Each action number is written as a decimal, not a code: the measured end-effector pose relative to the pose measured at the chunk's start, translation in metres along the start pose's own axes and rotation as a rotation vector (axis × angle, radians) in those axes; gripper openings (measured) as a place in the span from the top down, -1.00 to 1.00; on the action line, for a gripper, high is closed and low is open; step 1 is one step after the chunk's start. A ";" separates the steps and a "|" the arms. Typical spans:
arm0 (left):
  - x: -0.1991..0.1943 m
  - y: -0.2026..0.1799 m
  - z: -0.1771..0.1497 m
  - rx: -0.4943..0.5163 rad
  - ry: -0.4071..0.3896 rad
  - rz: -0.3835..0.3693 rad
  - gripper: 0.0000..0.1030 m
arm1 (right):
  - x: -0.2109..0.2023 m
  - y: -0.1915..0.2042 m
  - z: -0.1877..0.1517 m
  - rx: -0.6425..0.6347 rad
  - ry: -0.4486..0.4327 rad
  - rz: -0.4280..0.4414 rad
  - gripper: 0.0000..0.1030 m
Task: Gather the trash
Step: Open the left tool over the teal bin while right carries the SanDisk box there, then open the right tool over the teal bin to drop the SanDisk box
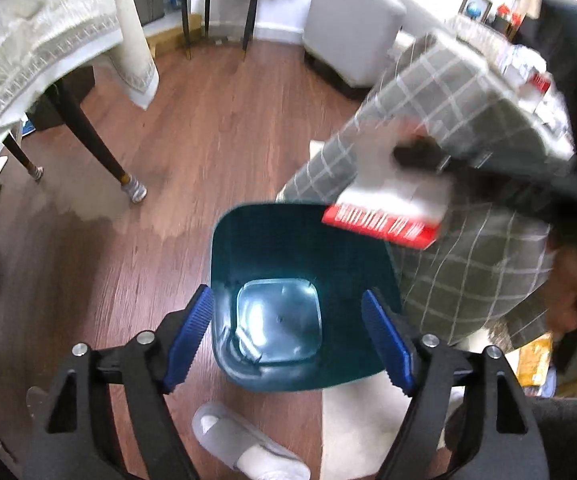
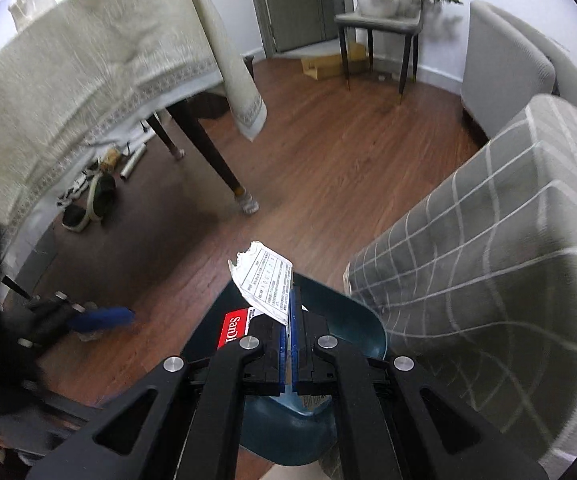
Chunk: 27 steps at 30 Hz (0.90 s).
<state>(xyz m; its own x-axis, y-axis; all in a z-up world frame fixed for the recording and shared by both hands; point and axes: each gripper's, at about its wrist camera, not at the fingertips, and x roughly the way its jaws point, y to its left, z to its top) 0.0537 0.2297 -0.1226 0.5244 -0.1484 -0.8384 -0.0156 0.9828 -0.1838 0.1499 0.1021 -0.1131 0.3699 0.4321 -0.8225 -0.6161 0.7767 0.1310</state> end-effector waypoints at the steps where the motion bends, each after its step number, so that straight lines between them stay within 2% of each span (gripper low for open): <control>1: -0.005 0.000 0.001 0.000 -0.019 -0.001 -0.46 | 0.006 0.001 -0.001 0.002 0.016 -0.004 0.97; 16: -0.077 0.003 0.023 -0.003 -0.271 0.011 0.01 | 0.079 0.011 -0.030 -0.027 0.188 -0.048 0.97; 21: -0.099 0.000 0.027 -0.015 -0.341 -0.017 0.04 | 0.097 0.009 -0.045 -0.043 0.253 -0.079 0.96; 27: -0.113 -0.009 0.031 0.012 -0.385 -0.008 0.04 | 0.113 0.003 -0.066 -0.049 0.325 -0.107 0.96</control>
<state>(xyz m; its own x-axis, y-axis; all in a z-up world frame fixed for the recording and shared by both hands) 0.0211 0.2406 -0.0105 0.8059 -0.1059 -0.5825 -0.0019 0.9834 -0.1815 0.1440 0.1229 -0.2417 0.1976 0.1748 -0.9646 -0.6214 0.7834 0.0147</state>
